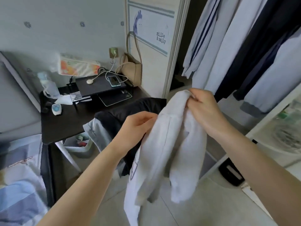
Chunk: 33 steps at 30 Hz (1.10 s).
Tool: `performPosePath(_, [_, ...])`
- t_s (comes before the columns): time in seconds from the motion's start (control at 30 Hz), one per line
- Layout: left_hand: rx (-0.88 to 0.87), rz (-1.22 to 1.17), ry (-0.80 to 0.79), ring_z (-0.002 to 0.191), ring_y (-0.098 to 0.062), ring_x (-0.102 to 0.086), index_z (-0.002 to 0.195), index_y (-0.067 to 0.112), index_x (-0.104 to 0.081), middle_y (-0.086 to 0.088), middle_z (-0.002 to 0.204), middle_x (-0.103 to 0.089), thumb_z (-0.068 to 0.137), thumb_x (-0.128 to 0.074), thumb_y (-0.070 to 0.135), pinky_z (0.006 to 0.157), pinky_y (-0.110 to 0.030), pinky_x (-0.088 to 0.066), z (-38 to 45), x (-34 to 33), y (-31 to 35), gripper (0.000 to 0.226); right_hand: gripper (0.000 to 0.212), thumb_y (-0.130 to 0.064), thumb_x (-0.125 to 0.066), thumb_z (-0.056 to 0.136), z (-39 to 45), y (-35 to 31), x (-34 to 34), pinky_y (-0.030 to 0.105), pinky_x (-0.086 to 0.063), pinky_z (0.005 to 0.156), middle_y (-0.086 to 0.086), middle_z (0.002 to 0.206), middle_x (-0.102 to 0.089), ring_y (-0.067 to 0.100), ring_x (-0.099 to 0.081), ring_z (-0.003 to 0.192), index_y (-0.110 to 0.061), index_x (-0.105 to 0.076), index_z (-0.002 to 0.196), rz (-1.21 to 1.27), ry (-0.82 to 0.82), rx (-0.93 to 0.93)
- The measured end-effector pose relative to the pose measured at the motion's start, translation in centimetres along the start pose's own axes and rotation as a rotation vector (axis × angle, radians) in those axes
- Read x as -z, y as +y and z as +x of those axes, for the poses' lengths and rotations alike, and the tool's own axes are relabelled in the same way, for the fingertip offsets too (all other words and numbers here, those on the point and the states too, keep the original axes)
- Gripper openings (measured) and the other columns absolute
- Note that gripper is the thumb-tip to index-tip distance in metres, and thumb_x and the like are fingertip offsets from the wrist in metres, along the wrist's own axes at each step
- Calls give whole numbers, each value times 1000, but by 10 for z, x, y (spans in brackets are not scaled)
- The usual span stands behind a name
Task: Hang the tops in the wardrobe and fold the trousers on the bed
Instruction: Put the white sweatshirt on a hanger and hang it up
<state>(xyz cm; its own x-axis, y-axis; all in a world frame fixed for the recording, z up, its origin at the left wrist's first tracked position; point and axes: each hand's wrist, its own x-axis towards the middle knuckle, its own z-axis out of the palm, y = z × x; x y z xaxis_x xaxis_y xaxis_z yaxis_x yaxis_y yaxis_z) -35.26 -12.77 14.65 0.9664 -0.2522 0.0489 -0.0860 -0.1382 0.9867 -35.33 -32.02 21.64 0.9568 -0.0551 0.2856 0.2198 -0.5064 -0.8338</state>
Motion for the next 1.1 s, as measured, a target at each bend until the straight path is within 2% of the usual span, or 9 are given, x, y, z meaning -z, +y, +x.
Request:
performPosePath(0.13, [35,-106,-256,108,-9,-65,124,28,-62,8,118,-69,93,-64,34,93,-28,-53,9,-1,-13,32,26,-3,-44,92,27,12,12,21,-35,60,3,64,-46,5,-44,62,0,-53,68,43,138,-145])
performPosePath(0.33, [150,434,-357,91,0,-66,109,35,-65,18,100,-69,78,-77,44,91,-32,-54,35,-32,-52,34,27,-11,-44,97,68,16,36,23,-50,73,0,80,-66,9,-64,78,-15,-68,84,179,212,-255])
performPosePath(0.43, [100,498,-393,101,-2,-59,123,41,-55,23,111,-61,66,-76,63,90,-30,-51,47,-52,-56,64,26,-13,-47,97,87,17,46,23,-54,77,1,87,-71,9,-68,83,-19,-70,88,230,212,-261])
performPosePath(0.5, [70,623,-337,101,-7,-58,131,43,-41,20,114,-57,66,-74,65,83,-28,-49,57,-65,-61,76,25,-13,-48,97,100,16,55,25,-55,81,3,89,-70,11,-68,84,-19,-70,86,264,225,-247])
performPosePath(0.67, [-112,445,-17,56,-6,-51,85,27,-59,6,66,-61,87,-56,44,56,-26,-43,98,-70,-44,17,28,-19,-48,95,137,28,93,38,-54,87,20,97,-68,19,-66,87,4,-64,101,114,236,-157])
performPosePath(0.83, [-304,278,23,47,-22,-43,103,24,-51,-4,57,-55,92,-66,20,47,-35,-37,139,-72,24,18,29,-19,-49,91,162,65,110,28,-40,68,3,68,-48,12,-50,69,-16,-48,62,-18,192,-211])
performPosePath(0.93, [-325,284,1,42,-13,-40,98,20,-56,2,50,-55,93,-65,18,45,-25,-36,168,-82,58,10,22,-20,-50,90,171,94,109,28,-36,66,5,69,-48,17,-48,70,-14,-52,68,-120,107,-230])
performPosePath(1.0, [-304,278,22,52,-29,-58,88,20,-57,-12,64,-68,92,-67,22,52,-40,-51,188,-90,77,10,23,-24,-53,90,174,104,111,27,-36,63,2,70,-49,17,-49,72,-16,-51,69,-208,25,-245])
performPosePath(1.1, [-301,249,140,67,-38,-65,82,14,-56,-17,70,-70,89,-69,23,66,-50,-56,216,-97,100,17,31,-39,-59,89,167,105,120,30,-46,85,-1,109,-60,17,-56,103,-21,-59,114,-368,-120,-255])
